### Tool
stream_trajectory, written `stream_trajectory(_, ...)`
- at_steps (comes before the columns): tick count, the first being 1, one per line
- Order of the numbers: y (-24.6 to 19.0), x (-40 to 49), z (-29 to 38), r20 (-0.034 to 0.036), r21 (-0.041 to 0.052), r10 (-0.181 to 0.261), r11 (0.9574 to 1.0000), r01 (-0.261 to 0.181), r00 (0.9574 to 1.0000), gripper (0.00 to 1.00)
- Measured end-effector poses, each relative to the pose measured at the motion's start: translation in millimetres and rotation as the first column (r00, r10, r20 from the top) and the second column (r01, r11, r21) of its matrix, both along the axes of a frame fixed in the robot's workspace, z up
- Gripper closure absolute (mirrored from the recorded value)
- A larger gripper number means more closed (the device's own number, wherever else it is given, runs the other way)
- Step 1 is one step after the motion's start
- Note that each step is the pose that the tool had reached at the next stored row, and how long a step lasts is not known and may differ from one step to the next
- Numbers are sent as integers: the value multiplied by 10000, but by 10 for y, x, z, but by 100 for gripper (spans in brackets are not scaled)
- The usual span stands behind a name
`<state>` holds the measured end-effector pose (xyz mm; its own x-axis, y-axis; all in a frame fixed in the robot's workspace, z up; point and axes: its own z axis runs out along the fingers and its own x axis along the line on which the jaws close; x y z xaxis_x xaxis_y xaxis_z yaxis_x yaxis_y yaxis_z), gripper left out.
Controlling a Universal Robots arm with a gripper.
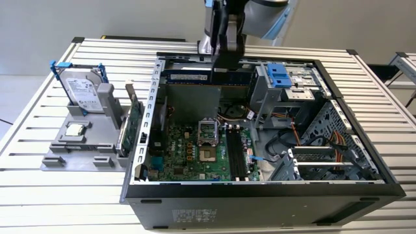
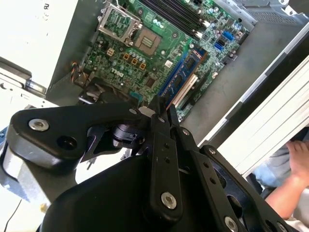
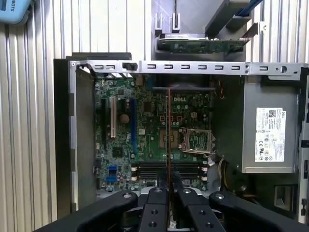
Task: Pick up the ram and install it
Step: 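Pick up the ram and move it above insertion slot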
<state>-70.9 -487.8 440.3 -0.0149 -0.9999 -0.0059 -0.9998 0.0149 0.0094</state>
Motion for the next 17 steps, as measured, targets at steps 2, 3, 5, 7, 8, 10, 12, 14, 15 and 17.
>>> stream_trajectory(2, 0, 6, 0, 0, 0, 1, 10000, -1, 10000, 100)
stream_trajectory(3, 0, 10, 0, 0, 0, 1, 10000, -1, 10000, 100)
stream_trajectory(5, 0, 19, 0, 0, -1, 1, 10000, -1, 10000, 100)
stream_trajectory(7, 0, 31, 0, 0, 0, 0, 10000, 0, 10000, 100)
stream_trajectory(8, 0, 39, 0, 0, 0, 0, 10000, 0, 10000, 100)
stream_trajectory(10, 0, 53, 0, 0, 0, 1, 10000, -1, 10000, 100)
stream_trajectory(12, 0, 70, 0, 0, 0, 1, 10000, -1, 10000, 100)
stream_trajectory(14, 0, 88, 0, 0, 0, 1, 10000, -1, 10000, 100)
stream_trajectory(15, 0, 98, 0, 0, 0, 0, 10000, 0, 10000, 100)
stream_trajectory(17, 0, 120, 0, 1, 1, -1, 10000, 1, 10000, 100)
